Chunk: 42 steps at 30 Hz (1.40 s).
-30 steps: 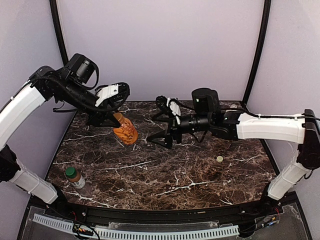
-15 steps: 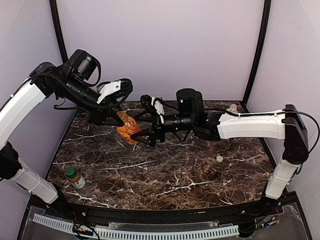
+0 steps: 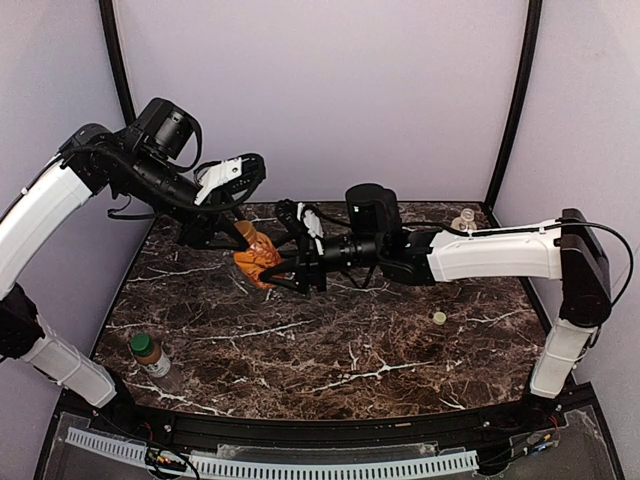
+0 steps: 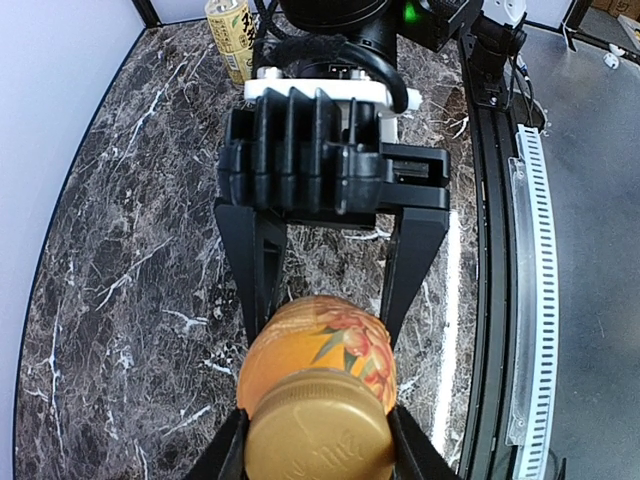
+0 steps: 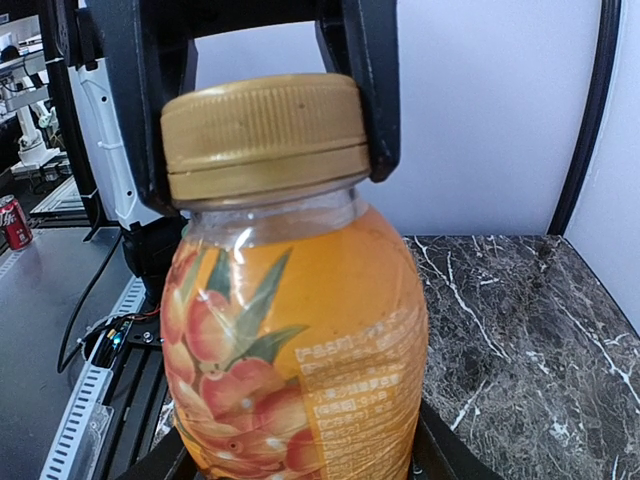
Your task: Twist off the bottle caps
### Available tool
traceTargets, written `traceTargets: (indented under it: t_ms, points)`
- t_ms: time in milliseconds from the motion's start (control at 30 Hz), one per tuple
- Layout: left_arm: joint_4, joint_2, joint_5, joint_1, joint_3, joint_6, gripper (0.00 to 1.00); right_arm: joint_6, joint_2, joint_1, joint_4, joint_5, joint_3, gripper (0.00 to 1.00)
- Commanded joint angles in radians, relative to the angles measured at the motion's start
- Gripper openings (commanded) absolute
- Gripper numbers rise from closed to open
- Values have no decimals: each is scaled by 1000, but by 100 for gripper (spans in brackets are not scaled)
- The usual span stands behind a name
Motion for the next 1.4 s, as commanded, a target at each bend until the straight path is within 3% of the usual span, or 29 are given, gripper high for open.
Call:
traceTargets:
  t_ms: [0,33,100,167,233,333,467,567,767,900,1067,1233,1367]
  points:
    - [23,-7,4,0,29,-25,15,35,-19,7,47,-8,-2,44]
    - [35,-9,-8,-1,31,-33,51,46,-25,7,59,-8,-5,44]
    - [53,-13,-59,-1,48,-53,91,78,-39,3,93,-8,-18,44]
    - [76,-30,-128,-1,84,-60,98,128,-59,-2,139,5,-30,44]
    - [121,-73,-185,-1,78,-32,99,186,-84,-3,186,62,-42,43]
    - [368,-222,-232,-1,-43,-50,99,290,-114,1,298,191,-67,42]
    - [704,-385,-146,-1,-327,-254,79,374,-111,24,577,310,-123,41]
    - [716,-365,1,-1,-353,-371,82,369,-83,44,674,294,-88,41]
    - [772,-345,124,-1,-357,-452,88,335,-43,62,716,92,-24,42]
    - [735,-344,256,-1,-365,-477,85,335,-36,63,730,-63,-13,41]
    - [736,-346,333,-1,-396,-495,78,326,-27,63,673,-102,16,39]
    - [767,-335,361,0,-398,-511,59,333,-10,65,656,-114,40,39]
    - [784,-334,362,-1,-410,-515,63,331,4,66,632,-108,67,37]
